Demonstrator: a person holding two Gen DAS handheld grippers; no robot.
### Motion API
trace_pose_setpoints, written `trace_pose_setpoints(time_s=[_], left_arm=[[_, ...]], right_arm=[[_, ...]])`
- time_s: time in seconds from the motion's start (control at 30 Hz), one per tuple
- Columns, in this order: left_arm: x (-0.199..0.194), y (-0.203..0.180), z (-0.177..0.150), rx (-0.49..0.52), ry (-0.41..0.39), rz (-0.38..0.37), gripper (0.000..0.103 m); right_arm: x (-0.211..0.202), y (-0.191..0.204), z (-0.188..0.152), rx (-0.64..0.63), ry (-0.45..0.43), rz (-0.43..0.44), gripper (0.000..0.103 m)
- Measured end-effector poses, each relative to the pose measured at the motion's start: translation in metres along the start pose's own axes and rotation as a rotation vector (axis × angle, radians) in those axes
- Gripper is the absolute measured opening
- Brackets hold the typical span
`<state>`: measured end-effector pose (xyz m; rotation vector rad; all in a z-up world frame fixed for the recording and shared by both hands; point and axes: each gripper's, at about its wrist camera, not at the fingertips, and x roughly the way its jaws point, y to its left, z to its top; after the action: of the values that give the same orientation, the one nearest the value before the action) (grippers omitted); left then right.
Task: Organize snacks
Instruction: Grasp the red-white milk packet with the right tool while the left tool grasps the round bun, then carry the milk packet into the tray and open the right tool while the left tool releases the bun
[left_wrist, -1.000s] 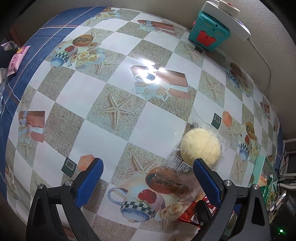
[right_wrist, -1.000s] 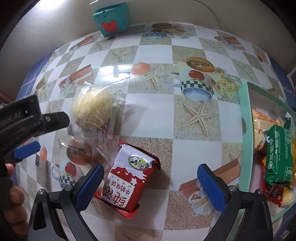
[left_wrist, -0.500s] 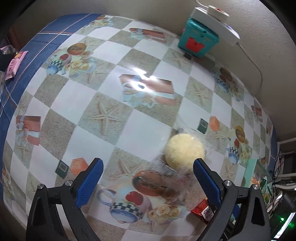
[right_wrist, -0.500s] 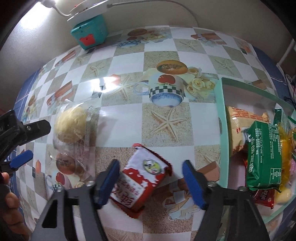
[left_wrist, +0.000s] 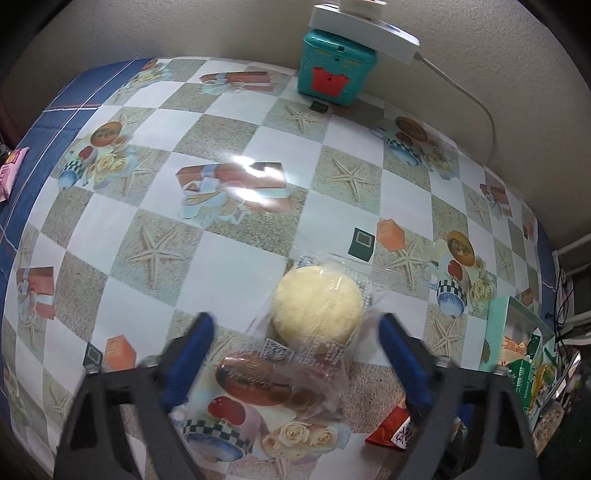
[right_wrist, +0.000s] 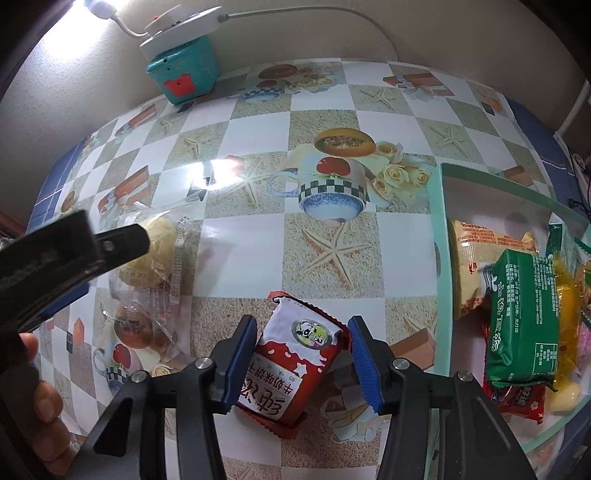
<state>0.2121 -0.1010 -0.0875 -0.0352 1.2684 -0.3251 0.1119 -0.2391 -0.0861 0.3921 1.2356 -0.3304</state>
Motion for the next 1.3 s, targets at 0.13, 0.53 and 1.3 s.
trace_pose_setpoints(time_s=[0.13, 0.53, 1.3], left_arm=[[0.005, -0.002, 0.000, 0.009, -0.002, -0.004, 0.072], [0.003, -0.008, -0.001, 0.028, -0.031, -0.010, 0.050], [-0.059, -0.007, 0.003, 0.011, -0.142, -0.013, 0.049]], right_arm=[[0.000, 0.001, 0.000, -0.006, -0.002, 0.000, 0.054], [-0.005, 0.001, 0.001, -0.011, -0.019, 0.015, 0.050], [-0.055, -0.010, 0.010, 0.016, -0.137, 0.050, 0.047]])
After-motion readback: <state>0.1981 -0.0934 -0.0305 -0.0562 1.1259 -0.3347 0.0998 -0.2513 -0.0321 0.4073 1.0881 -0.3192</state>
